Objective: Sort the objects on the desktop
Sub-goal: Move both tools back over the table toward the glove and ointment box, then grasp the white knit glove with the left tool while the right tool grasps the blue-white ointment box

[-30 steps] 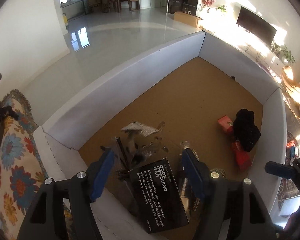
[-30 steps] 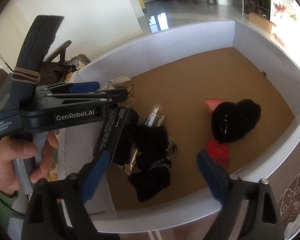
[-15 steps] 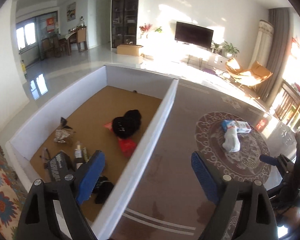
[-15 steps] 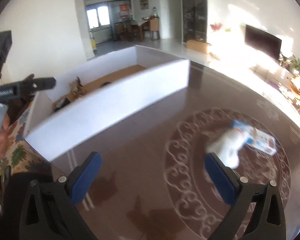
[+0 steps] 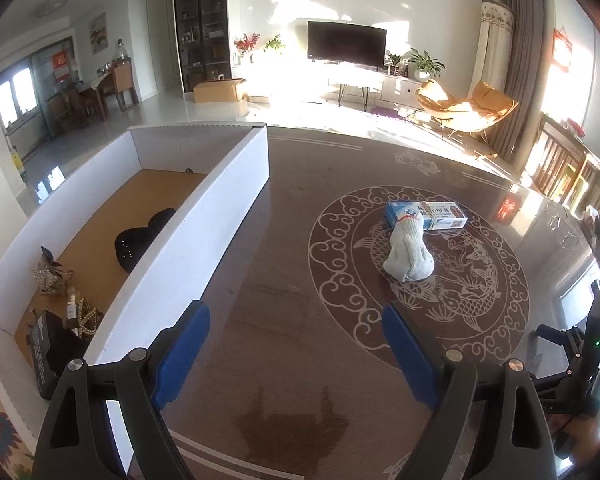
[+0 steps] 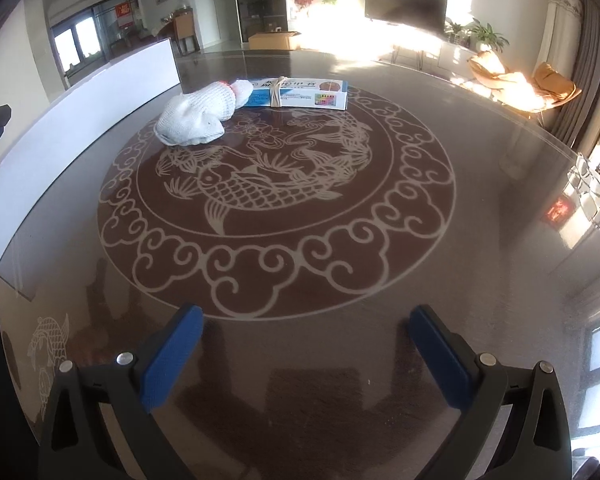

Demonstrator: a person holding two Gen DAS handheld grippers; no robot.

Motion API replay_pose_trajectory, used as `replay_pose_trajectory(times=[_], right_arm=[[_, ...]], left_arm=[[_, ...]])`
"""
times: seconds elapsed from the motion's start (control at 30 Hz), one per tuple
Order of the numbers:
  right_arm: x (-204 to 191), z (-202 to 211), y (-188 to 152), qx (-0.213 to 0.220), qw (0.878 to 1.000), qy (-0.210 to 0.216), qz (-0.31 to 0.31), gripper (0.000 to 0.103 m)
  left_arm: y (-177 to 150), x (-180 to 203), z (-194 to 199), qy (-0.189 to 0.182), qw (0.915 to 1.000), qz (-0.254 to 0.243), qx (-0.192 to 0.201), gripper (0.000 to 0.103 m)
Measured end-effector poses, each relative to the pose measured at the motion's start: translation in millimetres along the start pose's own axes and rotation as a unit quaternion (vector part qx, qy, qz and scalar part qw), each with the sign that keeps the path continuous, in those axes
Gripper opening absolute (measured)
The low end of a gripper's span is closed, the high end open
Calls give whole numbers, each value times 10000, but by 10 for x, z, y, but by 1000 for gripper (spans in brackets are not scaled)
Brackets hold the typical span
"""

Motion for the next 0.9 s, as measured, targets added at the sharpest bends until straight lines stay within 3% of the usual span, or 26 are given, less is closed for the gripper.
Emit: replay_pose_trajectory(times=[0.3, 0.6, 0.7, 0.77, 0.83, 0.87, 0.9], right_arm=[[-27, -66, 17, 26, 9999, -93, 104, 103], [-28, -70, 19, 26, 9999, -89, 104, 103], [-29, -73, 21, 26, 9999, -89, 104, 103], [-29, -73, 21, 26, 9999, -88, 103, 103], [-30, -73, 21, 26, 9999, -88, 103, 103], [-30, -74, 21, 25, 9999, -87, 103, 103], [-30, -74, 21, 26, 9999, -87, 103, 103]], left_arm=[[-189, 481, -970, -525, 9931, -349, -984, 88], [320, 1040, -1669, -573, 9914, -603, -1013, 88], [349, 1160, -1967, -487, 9889, -632, -1253, 88], [339, 1202, -2065, -400, 9892, -737, -1203, 87], [349, 1217, -2025, -466, 9915, -799, -910, 65], [344, 1202, -1993, -550, 9921, -727, -859, 45], [330, 1164, -1964, -519, 9927, -679, -849, 41]])
Point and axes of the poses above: each gripper's, at about its wrist camera, not at the fingertips, and z roughly against the way its jaws point, x to its right, y to its top, the point moved 7 cm from there along -z, roughly the way its jaws point, and after that the axes turned 6 degrees about -y, right-handed, at the moved point
